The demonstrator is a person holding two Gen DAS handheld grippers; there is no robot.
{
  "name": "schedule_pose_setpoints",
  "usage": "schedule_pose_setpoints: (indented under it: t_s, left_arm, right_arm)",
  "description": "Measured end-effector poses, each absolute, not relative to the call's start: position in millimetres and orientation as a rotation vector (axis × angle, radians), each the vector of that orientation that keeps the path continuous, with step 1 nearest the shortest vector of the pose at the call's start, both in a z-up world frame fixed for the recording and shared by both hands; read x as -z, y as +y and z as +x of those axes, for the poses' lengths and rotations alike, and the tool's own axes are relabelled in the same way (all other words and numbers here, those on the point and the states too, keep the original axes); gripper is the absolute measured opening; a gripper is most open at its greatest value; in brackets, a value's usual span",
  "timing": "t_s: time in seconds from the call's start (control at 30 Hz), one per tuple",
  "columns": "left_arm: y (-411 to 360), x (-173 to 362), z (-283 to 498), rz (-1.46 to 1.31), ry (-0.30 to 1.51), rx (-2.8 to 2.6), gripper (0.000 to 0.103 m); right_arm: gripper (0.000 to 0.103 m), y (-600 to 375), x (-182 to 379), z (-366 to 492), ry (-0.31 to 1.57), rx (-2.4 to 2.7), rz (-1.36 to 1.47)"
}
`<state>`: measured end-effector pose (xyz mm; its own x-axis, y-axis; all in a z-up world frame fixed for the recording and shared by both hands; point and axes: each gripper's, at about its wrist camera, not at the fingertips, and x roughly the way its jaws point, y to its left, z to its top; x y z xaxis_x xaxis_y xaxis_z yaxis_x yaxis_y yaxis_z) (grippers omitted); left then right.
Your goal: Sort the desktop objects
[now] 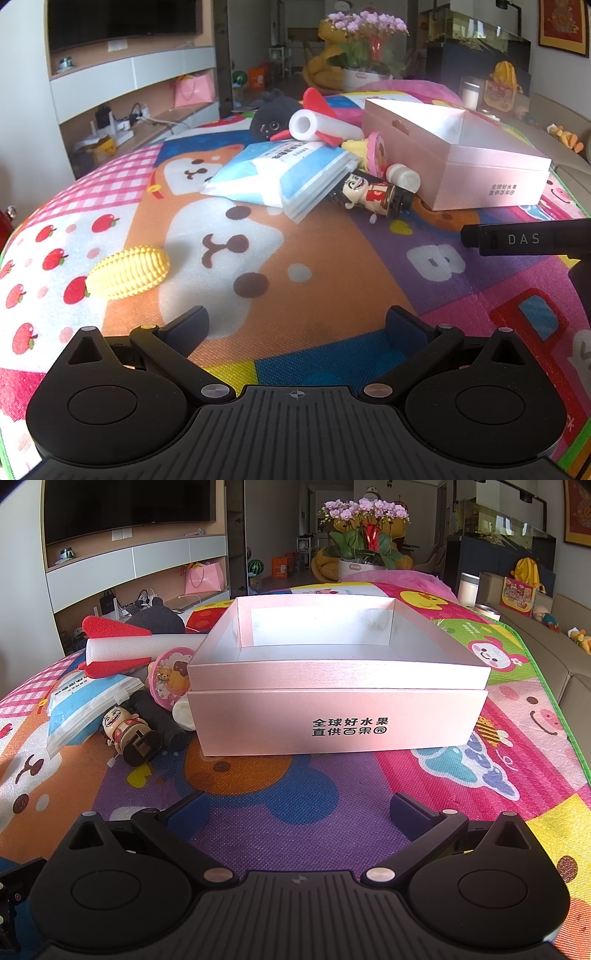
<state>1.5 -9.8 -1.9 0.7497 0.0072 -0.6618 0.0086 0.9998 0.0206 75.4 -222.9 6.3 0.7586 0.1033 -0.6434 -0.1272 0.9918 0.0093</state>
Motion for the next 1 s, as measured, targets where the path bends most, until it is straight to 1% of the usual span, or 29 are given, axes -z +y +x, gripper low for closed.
schedule_pose_setpoints:
  t_s: [0.3, 0.47, 0.67, 0.93, 1.0]
  left_arm:
    - [-5, -3, -2, 0.001, 0.714, -0.006, 0.103]
    - [15, -18, -4, 0.001, 0.644, -0.127, 0.103]
    - [55, -16, 18, -0.002, 0.694, -0.276, 0.103]
    - [87, -15, 26, -0.013, 0.694, -0.225, 0.103]
    - [88, -13, 25, -0.021, 0.692, -0.212, 0.102]
  right_arm:
    - [0.103, -223, -6, 75, 0.698, -0.126, -0.036]
    - [0.103, -223, -6, 75, 0.698, -0.126, -0.036]
    - [0.103, -223, -6, 75, 0.698, -0.126, -0.036]
    - [0.103, -223, -7, 75, 0.698, -0.125, -0.036]
    - [0.103, -223, -7, 75, 0.698, -0.125, -0.036]
